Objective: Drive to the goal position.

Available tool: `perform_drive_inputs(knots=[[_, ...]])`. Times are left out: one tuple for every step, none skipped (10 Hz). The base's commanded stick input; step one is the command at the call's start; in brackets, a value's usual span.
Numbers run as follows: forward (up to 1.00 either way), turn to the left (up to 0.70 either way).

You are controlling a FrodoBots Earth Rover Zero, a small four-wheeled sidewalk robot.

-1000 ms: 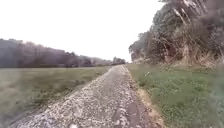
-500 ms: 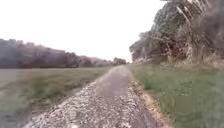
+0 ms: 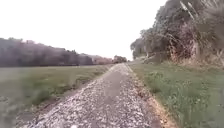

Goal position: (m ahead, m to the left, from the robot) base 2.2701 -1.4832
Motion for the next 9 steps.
perform_drive_inputs(knots=[[0.70, -0.04], [0.70, -0.12], [0.70, -0.14], [0.70, -0.14], [0.70, -0.14], [0.70, -0.09], [0.70, -0.05], [0.70, -0.01], [0.70, 0.00]])
